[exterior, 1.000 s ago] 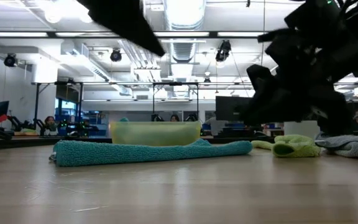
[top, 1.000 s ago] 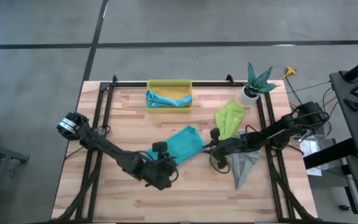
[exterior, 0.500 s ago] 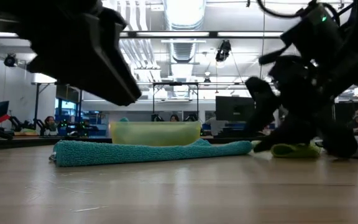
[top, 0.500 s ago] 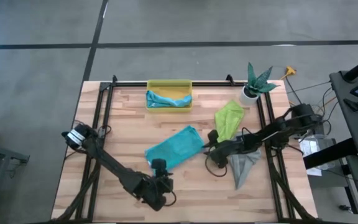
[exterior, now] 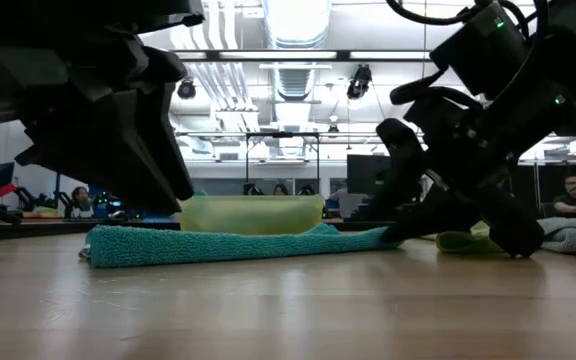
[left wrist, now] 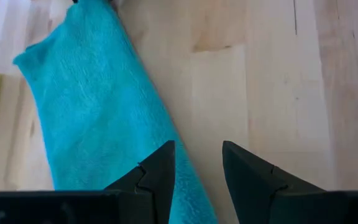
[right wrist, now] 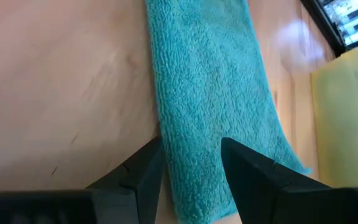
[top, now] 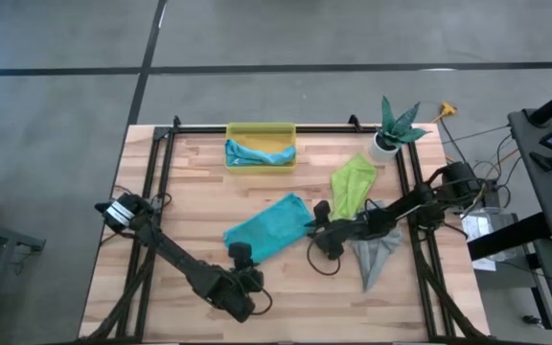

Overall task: Roll microfiber towels into tight, uniform cylinder then place into a basket
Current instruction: Roll the light blue towel

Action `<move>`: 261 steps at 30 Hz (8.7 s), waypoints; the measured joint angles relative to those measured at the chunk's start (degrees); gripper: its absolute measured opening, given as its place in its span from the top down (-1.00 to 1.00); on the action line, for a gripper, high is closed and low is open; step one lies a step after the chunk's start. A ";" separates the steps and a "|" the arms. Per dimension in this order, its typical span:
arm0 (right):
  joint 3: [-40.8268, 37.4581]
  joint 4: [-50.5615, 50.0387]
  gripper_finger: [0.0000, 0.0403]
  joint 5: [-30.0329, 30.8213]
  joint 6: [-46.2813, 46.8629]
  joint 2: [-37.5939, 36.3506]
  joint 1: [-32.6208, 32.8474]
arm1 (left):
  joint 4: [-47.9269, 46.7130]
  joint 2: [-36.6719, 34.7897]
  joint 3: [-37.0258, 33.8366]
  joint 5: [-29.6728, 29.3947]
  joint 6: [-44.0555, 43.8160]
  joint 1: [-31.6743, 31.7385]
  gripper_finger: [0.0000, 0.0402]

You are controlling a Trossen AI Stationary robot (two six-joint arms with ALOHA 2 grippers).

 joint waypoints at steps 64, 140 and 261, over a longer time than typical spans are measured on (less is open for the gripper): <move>4.30 -16.62 0.96 -5.57 24.53 -6.96 17.41 | 2.02 0.10 -2.47 10.51 -15.70 -4.69 0.50; 8.69 -20.18 0.96 -7.05 54.84 -5.75 23.50 | 21.35 11.26 9.81 21.56 21.85 7.39 0.18; 4.52 -16.81 0.23 3.99 36.98 -10.40 25.37 | 20.14 10.52 7.21 30.41 5.24 7.82 1.00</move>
